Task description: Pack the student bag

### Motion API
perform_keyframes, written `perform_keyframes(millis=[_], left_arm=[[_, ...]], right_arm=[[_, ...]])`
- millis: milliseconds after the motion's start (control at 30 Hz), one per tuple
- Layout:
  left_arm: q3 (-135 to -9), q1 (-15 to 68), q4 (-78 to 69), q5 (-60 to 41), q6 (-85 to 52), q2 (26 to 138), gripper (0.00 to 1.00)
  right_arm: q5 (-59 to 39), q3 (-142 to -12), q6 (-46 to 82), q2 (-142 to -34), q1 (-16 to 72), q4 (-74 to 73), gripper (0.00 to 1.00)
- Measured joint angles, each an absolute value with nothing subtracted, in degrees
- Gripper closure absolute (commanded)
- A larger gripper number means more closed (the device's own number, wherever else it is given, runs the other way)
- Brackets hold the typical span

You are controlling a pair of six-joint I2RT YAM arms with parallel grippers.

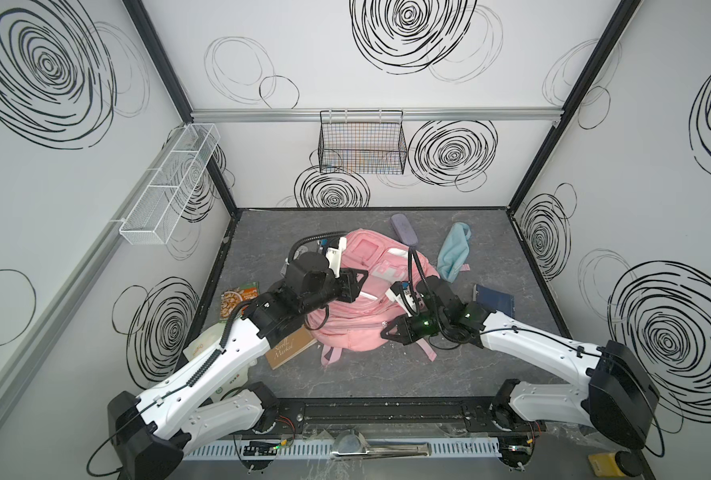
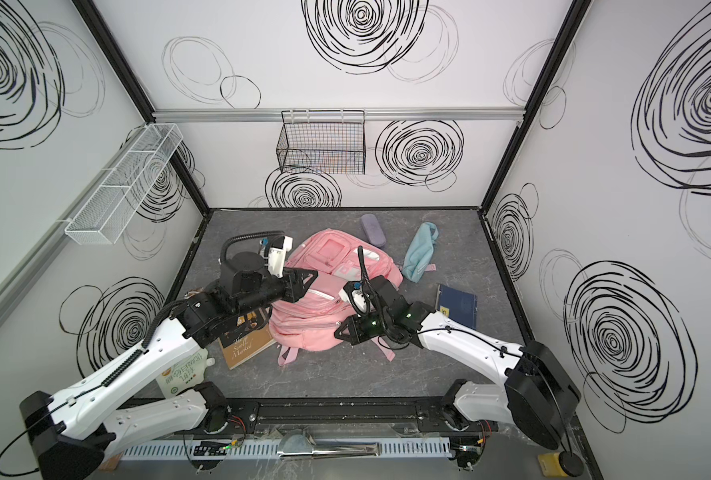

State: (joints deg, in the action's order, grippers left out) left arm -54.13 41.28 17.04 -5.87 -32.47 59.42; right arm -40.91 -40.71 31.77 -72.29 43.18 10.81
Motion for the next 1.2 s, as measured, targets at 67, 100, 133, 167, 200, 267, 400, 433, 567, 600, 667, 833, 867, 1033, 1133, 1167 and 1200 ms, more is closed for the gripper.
perform_keyframes(millis=[67, 100, 133, 167, 200, 267, 400, 433, 567, 600, 667, 833, 867, 1033, 1133, 1167, 1200], left_arm=[[-51.55, 43.81, 18.06, -6.57, -31.92, 59.83, 0.64], [-50.04, 45.12, 18.63, -7.07, -31.83, 60.16, 0.65], [-48.88, 46.04, 19.09, -7.62, -31.79, 60.42, 0.65], [-47.29, 47.24, 19.55, -8.34, -31.79, 60.73, 0.65], [-45.89, 48.10, 19.64, -9.17, -31.92, 60.95, 0.64], [-43.33, 49.30, 19.11, -10.63, -32.42, 61.32, 0.64], [-39.33, 50.02, 16.73, -13.39, -33.80, 63.07, 0.64], [-38.81, 50.06, 16.12, -13.91, -34.02, 63.79, 0.63], [-38.13, 50.17, 13.58, -15.57, -34.46, 67.09, 0.62], [-38.13, 50.24, 12.82, -15.86, -34.46, 67.88, 0.61], [-38.13, 50.26, 11.77, -16.38, -34.30, 69.17, 0.60], [-38.13, 50.68, 9.34, -17.15, -34.26, 71.99, 0.60], [-38.13, 50.96, 8.75, -17.12, -34.28, 72.60, 0.59], [-38.33, 53.41, 7.68, -15.44, -34.06, 74.32, 0.56], [-40.45, 55.44, 9.06, -11.70, -33.56, 75.33, 0.55], [-41.58, 56.14, 9.63, -10.04, -33.41, 75.75, 0.54], [-42.96, 56.88, 10.39, -8.32, -33.28, 76.25, 0.54]], right_arm=[[-40.88, -39.35, 31.81, -73.28, 41.95, 10.61, 0.87], [-40.93, -38.83, 31.81, -73.69, 41.52, 10.37, 0.83], [-41.01, -38.54, 31.83, -74.11, 41.19, 10.24, 0.80], [-41.25, -38.39, 31.86, -74.56, 40.86, 9.98, 0.76], [-41.60, -38.39, 31.79, -75.02, 40.53, 9.65, 0.71], [-42.30, -38.33, 31.90, -75.72, 40.03, 8.67, 0.63], [-43.72, -36.40, 32.23, -76.01, 39.38, 5.10, 0.60], [-44.01, -35.64, 32.42, -76.01, 39.20, 4.10, 0.60], [-44.77, -32.49, 33.08, -76.01, 38.09, 1.37, 0.59], [-44.91, -31.81, 33.26, -76.01, 37.67, 0.91, 0.59], [-45.17, -30.59, 33.34, -76.01, 36.86, -0.16, 0.59], [-46.65, -27.49, 34.72, -75.66, 34.92, -4.05, 0.60], [-47.18, -26.85, 35.07, -75.44, 34.46, -5.17, 0.60], [-48.40, -25.76, 36.21, -72.73, 32.40, -6.48, 0.61], [-47.92, -25.63, 36.27, -67.88, 29.30, -5.45, 0.61], [-47.42, -25.54, 36.27, -66.00, 27.88, -4.99, 0.61], [-46.87, -25.43, 36.25, -64.07, 26.13, -4.32, 0.61]])
